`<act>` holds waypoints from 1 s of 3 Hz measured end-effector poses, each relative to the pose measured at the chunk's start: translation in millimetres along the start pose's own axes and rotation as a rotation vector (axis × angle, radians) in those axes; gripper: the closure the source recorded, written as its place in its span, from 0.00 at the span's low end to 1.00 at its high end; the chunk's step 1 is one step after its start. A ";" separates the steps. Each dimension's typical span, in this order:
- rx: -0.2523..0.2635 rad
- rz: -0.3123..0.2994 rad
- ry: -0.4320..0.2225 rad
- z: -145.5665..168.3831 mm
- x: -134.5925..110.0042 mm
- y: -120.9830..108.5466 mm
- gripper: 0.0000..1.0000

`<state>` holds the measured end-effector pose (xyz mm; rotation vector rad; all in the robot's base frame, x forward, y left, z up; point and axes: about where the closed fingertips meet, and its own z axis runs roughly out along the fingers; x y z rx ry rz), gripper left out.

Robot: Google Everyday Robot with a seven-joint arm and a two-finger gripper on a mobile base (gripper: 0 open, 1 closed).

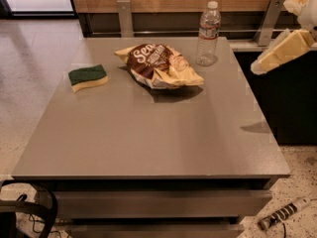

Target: Pick water bottle

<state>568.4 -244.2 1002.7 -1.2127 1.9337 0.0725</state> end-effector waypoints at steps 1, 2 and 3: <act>0.034 0.124 -0.218 26.3 -12.9 -33.0 0.00; 0.055 0.223 -0.352 42.2 -21.5 -47.7 0.00; 0.041 0.286 -0.417 58.4 -22.8 -51.7 0.00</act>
Offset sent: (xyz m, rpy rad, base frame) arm 0.0909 0.0093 -0.0023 0.5916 -0.1664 -0.1121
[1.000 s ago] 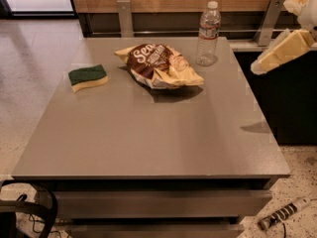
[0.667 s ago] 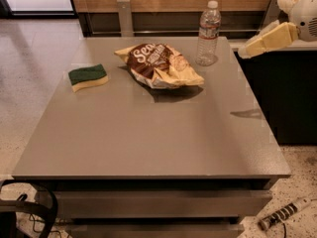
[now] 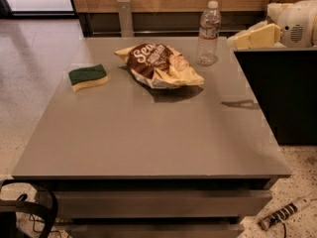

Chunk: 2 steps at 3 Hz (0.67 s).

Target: Pick water bottle

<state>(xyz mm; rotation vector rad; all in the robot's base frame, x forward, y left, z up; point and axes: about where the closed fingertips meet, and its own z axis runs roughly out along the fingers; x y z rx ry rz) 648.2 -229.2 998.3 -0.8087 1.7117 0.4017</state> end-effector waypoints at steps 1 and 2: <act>0.000 0.000 0.000 0.0 0.0 0.0 0.00; 0.012 0.006 -0.017 7.3 -0.5 -1.4 0.00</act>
Offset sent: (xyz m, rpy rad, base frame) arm 0.0140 0.0029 -0.0032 0.0351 -0.0322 -0.0372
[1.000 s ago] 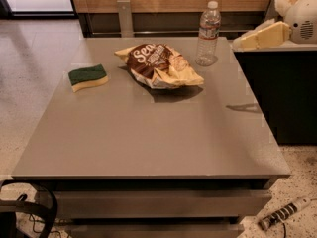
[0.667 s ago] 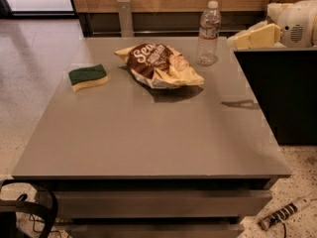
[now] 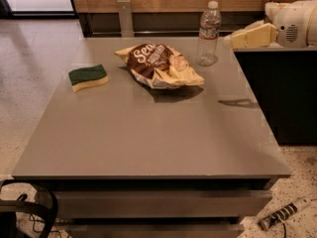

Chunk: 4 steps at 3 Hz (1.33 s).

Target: Pick water bottle

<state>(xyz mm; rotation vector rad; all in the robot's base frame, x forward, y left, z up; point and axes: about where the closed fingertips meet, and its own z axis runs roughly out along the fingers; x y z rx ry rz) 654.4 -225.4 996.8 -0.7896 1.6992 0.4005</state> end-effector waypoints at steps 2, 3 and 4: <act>0.064 -0.029 -0.155 62.6 3.5 -42.2 0.00; 0.056 -0.017 -0.158 90.3 6.7 -55.1 0.00; 0.010 0.051 -0.153 118.7 13.4 -64.3 0.00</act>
Offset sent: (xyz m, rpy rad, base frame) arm 0.1114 0.0050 -0.0233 0.1072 -0.2171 -0.0554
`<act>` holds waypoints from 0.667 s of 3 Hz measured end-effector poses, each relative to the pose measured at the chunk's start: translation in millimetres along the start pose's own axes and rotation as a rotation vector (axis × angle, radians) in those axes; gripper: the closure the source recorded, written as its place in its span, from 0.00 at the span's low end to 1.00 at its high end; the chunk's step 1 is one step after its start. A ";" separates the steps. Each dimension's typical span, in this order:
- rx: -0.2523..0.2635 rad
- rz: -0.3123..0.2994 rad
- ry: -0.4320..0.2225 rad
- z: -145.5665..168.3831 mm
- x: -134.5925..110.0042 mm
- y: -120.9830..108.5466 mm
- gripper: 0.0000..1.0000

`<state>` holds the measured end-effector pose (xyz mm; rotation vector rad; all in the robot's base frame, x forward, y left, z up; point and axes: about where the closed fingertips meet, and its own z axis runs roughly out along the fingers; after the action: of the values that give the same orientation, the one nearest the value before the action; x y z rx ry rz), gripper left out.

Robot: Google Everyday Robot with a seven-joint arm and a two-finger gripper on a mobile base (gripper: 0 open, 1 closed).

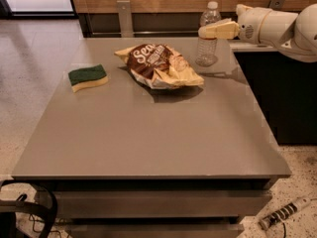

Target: Pick water bottle

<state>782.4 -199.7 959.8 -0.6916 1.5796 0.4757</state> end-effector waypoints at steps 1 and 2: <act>-0.057 0.091 -0.012 22.0 8.5 -1.8 0.00; -0.075 0.151 -0.041 34.9 16.7 1.5 0.23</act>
Offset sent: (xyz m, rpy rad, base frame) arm 0.0293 0.0275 -0.0417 0.2179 0.1100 0.0531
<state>806.5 -178.1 938.6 -0.6185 1.5886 0.6593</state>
